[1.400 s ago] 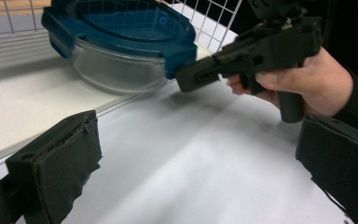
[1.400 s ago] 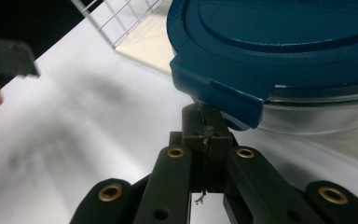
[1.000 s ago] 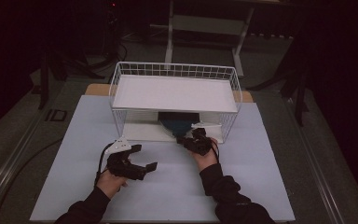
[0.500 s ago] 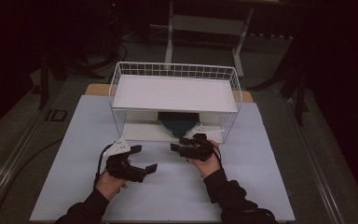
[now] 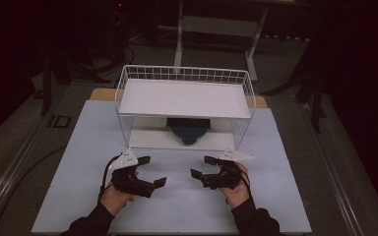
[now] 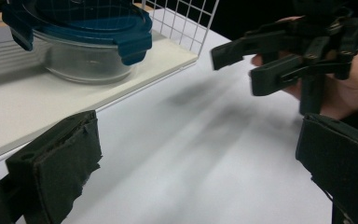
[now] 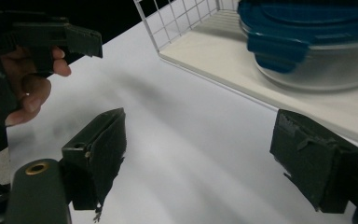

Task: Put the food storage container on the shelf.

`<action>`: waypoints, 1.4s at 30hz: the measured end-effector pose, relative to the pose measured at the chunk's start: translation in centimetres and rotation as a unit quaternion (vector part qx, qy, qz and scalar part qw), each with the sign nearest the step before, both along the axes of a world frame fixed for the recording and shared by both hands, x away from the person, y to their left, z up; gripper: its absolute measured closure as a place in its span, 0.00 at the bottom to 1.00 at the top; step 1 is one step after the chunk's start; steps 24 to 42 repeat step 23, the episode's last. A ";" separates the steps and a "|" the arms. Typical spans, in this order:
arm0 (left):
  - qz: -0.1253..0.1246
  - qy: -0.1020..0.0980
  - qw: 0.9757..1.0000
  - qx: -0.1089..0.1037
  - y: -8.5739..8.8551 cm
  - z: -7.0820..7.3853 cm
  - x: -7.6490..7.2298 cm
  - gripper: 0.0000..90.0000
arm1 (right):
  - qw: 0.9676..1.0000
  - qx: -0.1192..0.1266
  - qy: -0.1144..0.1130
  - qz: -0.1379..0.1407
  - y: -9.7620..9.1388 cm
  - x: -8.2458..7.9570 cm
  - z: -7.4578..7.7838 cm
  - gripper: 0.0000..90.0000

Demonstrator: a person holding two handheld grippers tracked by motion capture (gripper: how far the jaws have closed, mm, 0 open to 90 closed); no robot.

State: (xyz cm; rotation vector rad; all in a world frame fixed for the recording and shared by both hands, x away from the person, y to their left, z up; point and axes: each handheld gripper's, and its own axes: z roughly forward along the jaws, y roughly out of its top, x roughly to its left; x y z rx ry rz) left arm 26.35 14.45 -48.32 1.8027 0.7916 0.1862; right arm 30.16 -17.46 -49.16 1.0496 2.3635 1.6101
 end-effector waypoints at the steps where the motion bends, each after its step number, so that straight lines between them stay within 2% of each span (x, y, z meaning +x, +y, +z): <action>1: -0.001 0.001 1.000 0.000 0.0 0.0 0.0 0.00 | 1.000 -0.003 0.002 -0.001 -0.3 -0.2 -0.1 0.20; 7: -0.005 -0.003 1.000 0.006 -0.2 -0.1 -0.1 0.00 | 1.000 -0.004 0.008 -0.010 -2.1 -0.9 -0.7 0.20; 13: -0.007 -0.005 1.000 0.003 -0.2 0.0 -0.2 0.00 | 1.000 -0.024 0.003 -0.019 -2.8 -1.3 -1.2 0.20; 16: -0.006 -0.006 1.000 0.003 -0.1 0.1 -0.3 0.00 | 1.000 -0.020 0.007 -0.023 -3.0 -1.2 -1.2 0.20; 42: -0.009 -0.008 1.000 0.001 -0.1 0.1 -0.3 0.00 | 0.999 -0.016 0.011 -0.027 -3.3 -0.9 -1.3 0.20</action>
